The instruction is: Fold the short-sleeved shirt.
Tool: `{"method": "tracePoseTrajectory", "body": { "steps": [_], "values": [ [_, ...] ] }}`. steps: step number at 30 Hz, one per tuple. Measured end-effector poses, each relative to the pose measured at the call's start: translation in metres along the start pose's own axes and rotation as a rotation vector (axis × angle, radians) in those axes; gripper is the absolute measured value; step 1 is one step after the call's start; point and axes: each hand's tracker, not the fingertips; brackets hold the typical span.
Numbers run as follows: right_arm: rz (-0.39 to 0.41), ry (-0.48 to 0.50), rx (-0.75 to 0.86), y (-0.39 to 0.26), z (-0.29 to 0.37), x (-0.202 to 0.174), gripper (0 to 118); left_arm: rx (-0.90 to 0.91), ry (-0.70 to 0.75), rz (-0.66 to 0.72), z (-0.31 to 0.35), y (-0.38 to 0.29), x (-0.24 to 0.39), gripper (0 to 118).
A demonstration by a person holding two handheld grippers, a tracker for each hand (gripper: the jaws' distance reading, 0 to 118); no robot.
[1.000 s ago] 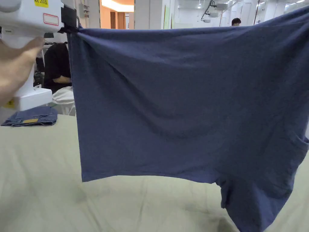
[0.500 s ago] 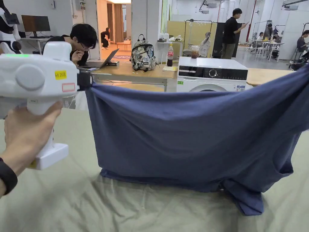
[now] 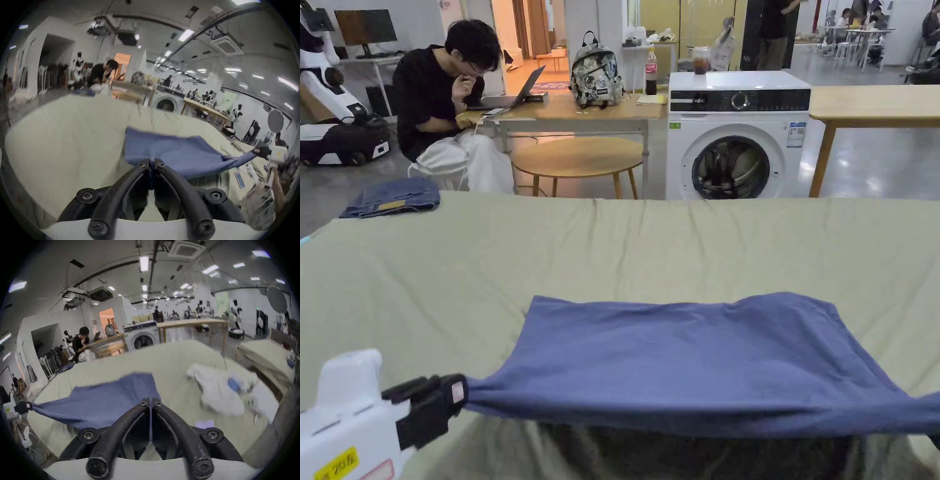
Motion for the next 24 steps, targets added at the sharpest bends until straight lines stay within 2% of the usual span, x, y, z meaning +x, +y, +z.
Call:
{"method": "tracePoseTrajectory", "body": {
  "steps": [2, 3, 6, 7, 8, 10, 11, 12, 13, 14, 15, 17, 21, 24],
  "values": [
    [-0.061, -0.008, -0.084, -0.051, 0.029, 0.002, 0, -0.068, 0.029, 0.035, 0.017, -0.042, -0.009, 0],
    [-0.102, -0.047, -0.168, -0.071, 0.033, 0.01, 0, -0.07, 0.052, 0.076, 0.022, -0.058, -0.015, 0],
    [-0.126, -0.086, -0.27, -0.127, 0.054, 0.0, 0, -0.184, 0.092, 0.089, 0.023, -0.102, -0.05, 0],
    [-0.288, 0.052, -0.475, -0.137, 0.024, 0.03, 0, -0.208, 0.095, 0.113, 0.023, -0.113, -0.056, 0],
    [-0.251, 0.011, -0.453, -0.14, 0.01, 0.045, 0, -0.231, 0.047, 0.121, 0.023, -0.119, -0.058, 0],
    [-0.244, 0.015, -0.456, -0.148, -0.004, 0.063, 0, -0.232, 0.085, 0.111, 0.021, -0.13, -0.064, 0],
    [-0.187, 0.015, -0.434, -0.157, 0.015, 0.038, 7, -0.233, 0.082, 0.101, 0.021, -0.132, -0.065, 2],
    [-0.148, -0.005, -0.445, -0.159, 0.014, 0.04, 22, -0.238, 0.075, 0.096, 0.021, -0.133, -0.066, 13],
    [-0.105, -0.032, -0.434, -0.16, 0.011, 0.043, 43, -0.227, 0.098, 0.066, 0.022, -0.132, -0.065, 33],
    [-0.079, -0.058, -0.426, -0.16, 0.007, 0.049, 60, -0.207, 0.143, 0.038, 0.025, -0.13, -0.062, 57],
    [-0.046, -0.073, -0.401, -0.161, 0.023, 0.035, 60, -0.178, 0.167, 0.005, 0.028, -0.127, -0.059, 59],
    [-0.039, -0.066, -0.366, -0.154, 0.033, 0.034, 60, -0.124, 0.151, -0.042, 0.04, -0.115, -0.048, 59],
    [0.07, -0.098, -0.217, -0.131, 0.062, 0.019, 60, -0.012, 0.146, -0.185, 0.063, -0.082, -0.01, 59],
    [0.083, -0.004, -0.103, -0.102, 0.08, -0.006, 60, 0.089, 0.111, -0.239, 0.076, -0.058, 0.02, 59]
  ]
}}
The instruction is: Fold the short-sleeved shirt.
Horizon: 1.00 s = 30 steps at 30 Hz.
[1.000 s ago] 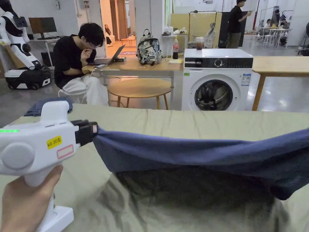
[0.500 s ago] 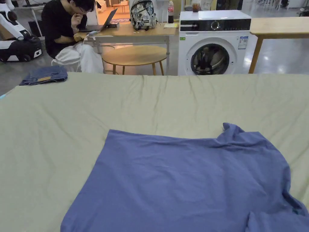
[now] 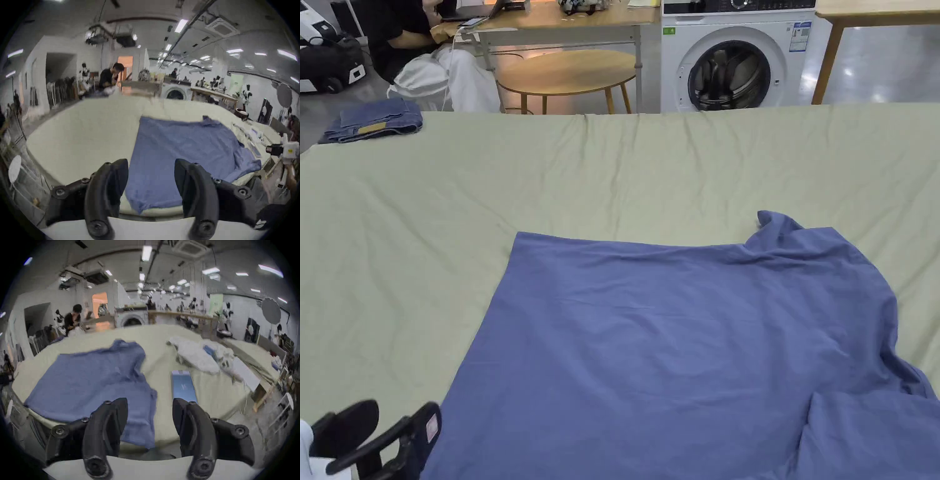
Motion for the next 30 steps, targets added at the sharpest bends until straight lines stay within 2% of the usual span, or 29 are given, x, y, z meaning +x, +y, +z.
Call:
{"method": "tracePoseTrajectory", "body": {
  "steps": [1, 2, 3, 4, 5, 6, 7, 8, 11, 16, 17, 19, 20, 23, 28, 30],
  "values": [
    [0.004, 0.024, 0.028, 0.01, 0.002, -0.008, 58, 0.035, -0.027, -0.003, 0.003, 0.009, 0.007, 57],
    [0.02, 0.057, 0.048, 0.019, 0.002, -0.017, 52, 0.06, -0.05, -0.002, 0.004, 0.017, 0.014, 47],
    [0.033, 0.08, 0.065, 0.024, 0.003, -0.025, 38, 0.08, -0.066, -0.007, 0.005, 0.024, 0.019, 31],
    [0.045, 0.106, 0.08, 0.029, 0.001, -0.034, 26, 0.08, -0.079, -0.001, 0.005, 0.03, 0.022, 20],
    [0.057, 0.128, 0.082, 0.036, -0.001, -0.043, 20, 0.098, -0.082, 0.007, 0.004, 0.033, 0.028, 15],
    [0.056, 0.14, 0.086, 0.04, -0.004, -0.049, 20, 0.111, -0.081, 0.008, 0.004, 0.036, 0.031, 15],
    [0.056, 0.15, 0.097, 0.041, -0.005, -0.058, 8, 0.124, -0.074, 0.007, 0.004, 0.037, 0.035, 6],
    [0.054, 0.164, 0.104, 0.042, -0.008, -0.065, 2, 0.124, -0.08, 0.004, 0.002, 0.038, 0.035, 0],
    [0.068, 0.174, 0.101, 0.04, -0.016, -0.077, 0, 0.109, -0.068, 0.01, 0.001, 0.038, 0.033, 0],
    [0.027, 0.211, 0.08, 0.036, -0.019, -0.077, 0, 0.044, -0.017, 0.016, -0.003, 0.017, 0.007, 0],
    [0.028, 0.21, 0.077, 0.034, -0.02, -0.076, 0, -0.002, -0.022, 0.004, -0.007, 0.01, -0.002, 5],
    [0.033, 0.207, 0.062, 0.03, -0.021, -0.072, 0, -0.129, -0.061, 0.002, -0.017, -0.011, -0.02, 57],
    [0.034, 0.204, 0.05, 0.028, -0.022, -0.069, 0, -0.201, -0.025, 0.002, -0.026, -0.025, -0.028, 60],
    [0.004, 0.195, 0.009, 0.021, -0.024, -0.061, 0, -0.324, -0.017, -0.004, -0.045, -0.061, -0.041, 61],
    [-0.034, 0.171, -0.028, 0.013, -0.026, -0.047, 0, -0.4, -0.034, 0.059, -0.077, -0.095, -0.05, 60],
    [-0.031, 0.151, -0.036, 0.011, -0.025, -0.041, 0, -0.479, -0.008, 0.074, -0.092, -0.102, -0.05, 55]
  ]
}}
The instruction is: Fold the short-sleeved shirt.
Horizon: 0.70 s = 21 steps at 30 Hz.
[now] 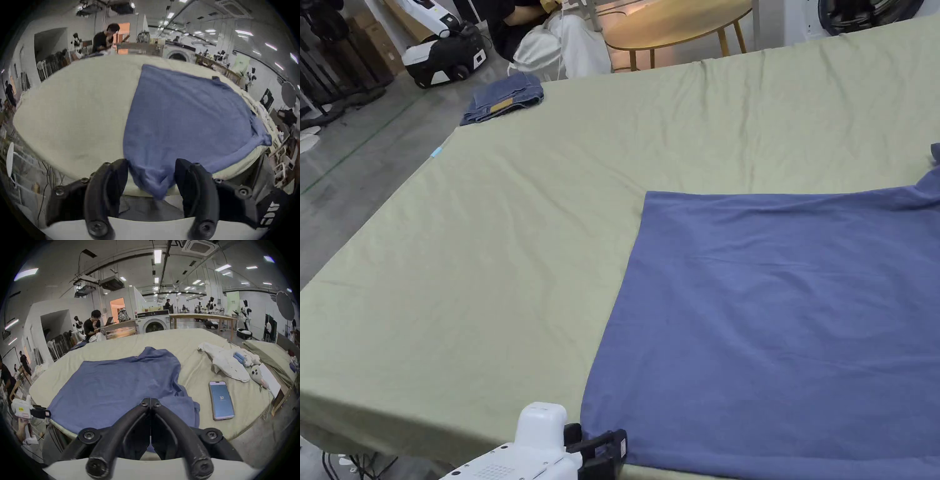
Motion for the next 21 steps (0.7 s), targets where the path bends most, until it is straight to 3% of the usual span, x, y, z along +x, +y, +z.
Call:
{"method": "tracePoseTrajectory", "body": {
  "steps": [2, 4, 10, 11, 13, 14, 21],
  "values": [
    [0.001, -0.02, -0.003, -0.001, 0.006, 0.004, 0, 0.041, 0.029, -0.05, -0.001, -0.002, 0.005, 48],
    [0.001, -0.043, -0.004, -0.003, 0.011, 0.009, 0, 0.006, 0.05, -0.087, 0.0, 0.004, 0.012, 29],
    [-0.037, -0.112, -0.03, -0.014, 0.027, 0.032, 0, -0.027, 0.018, -0.09, -0.005, 0.008, 0.025, 8],
    [-0.042, -0.132, -0.034, -0.018, 0.03, 0.036, 8, -0.032, 0.022, -0.09, -0.005, 0.009, 0.027, 8],
    [-0.053, -0.156, -0.078, -0.027, 0.031, 0.045, 58, -0.051, 0.03, -0.083, -0.007, 0.012, 0.03, 7],
    [-0.064, -0.156, -0.094, -0.034, 0.029, 0.05, 69, -0.055, 0.034, -0.084, -0.005, 0.013, 0.033, 7],
    [-0.172, -0.167, -0.264, -0.077, -0.013, 0.063, 69, -0.05, 0.043, -0.065, -0.001, 0.013, 0.04, 7]
  ]
}}
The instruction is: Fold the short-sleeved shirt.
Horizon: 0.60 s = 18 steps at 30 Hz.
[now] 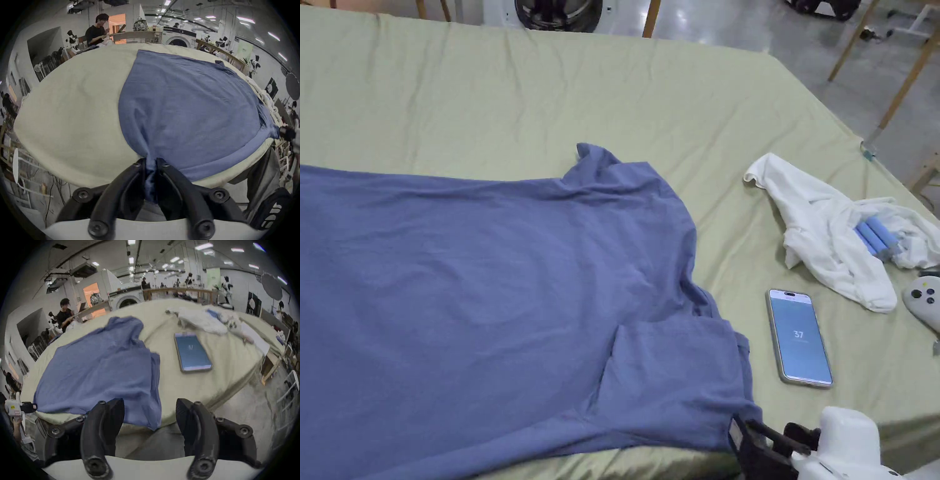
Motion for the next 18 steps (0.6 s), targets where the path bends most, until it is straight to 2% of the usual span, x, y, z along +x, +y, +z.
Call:
{"method": "tracePoseTrajectory", "body": {
  "steps": [2, 4, 7, 10, 12, 15, 18],
  "values": [
    [-0.016, 0.002, -0.058, -0.005, -0.019, 0.003, 62, 0.002, -0.002, 0.01, 0.001, 0.0, -0.001, 7],
    [0.021, -0.036, -0.006, -0.006, -0.016, -0.002, 54, 0.004, -0.001, 0.014, 0.003, 0.0, 0.001, 7],
    [0.083, -0.057, 0.004, -0.005, -0.007, -0.008, 29, 0.015, 0.006, 0.015, 0.003, -0.003, 0.002, 7],
    [0.097, -0.052, 0.007, -0.005, -0.004, -0.007, 4, 0.026, 0.008, 0.019, 0.003, -0.004, 0.0, 7],
    [0.097, -0.033, 0.01, -0.003, -0.002, -0.012, 3, 0.031, 0.006, 0.021, 0.007, -0.003, 0.0, 7],
    [0.147, -0.028, 0.014, 0.005, 0.001, -0.026, 3, 0.052, -0.011, 0.04, 0.014, -0.001, -0.001, 6],
    [0.139, 0.012, 0.073, 0.031, 0.011, -0.034, 3, 0.188, -0.068, 0.112, 0.035, 0.01, -0.005, 4]
  ]
}}
